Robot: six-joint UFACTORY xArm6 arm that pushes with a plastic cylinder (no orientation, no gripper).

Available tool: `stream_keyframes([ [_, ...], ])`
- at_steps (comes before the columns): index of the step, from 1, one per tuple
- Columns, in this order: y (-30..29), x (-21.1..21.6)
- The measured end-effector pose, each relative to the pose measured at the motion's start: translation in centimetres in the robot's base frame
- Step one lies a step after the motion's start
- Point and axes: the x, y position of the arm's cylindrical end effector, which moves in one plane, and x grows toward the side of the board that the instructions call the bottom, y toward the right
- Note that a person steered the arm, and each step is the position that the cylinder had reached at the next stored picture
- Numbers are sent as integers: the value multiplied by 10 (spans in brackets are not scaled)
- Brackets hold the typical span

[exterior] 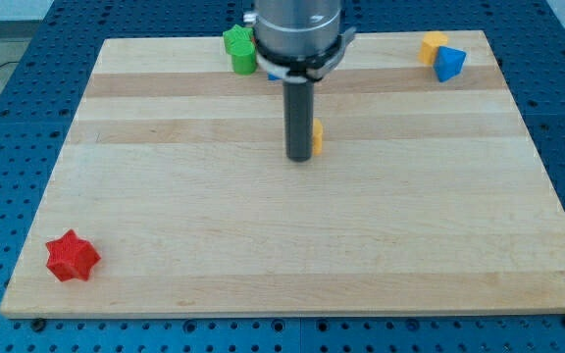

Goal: Move the yellow heart into the right side of the blue cube

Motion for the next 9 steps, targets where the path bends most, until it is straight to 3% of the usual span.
stream_keyframes([
  [2,32,-33],
  [4,7,-28],
  [6,24,-117],
  [9,24,-49],
])
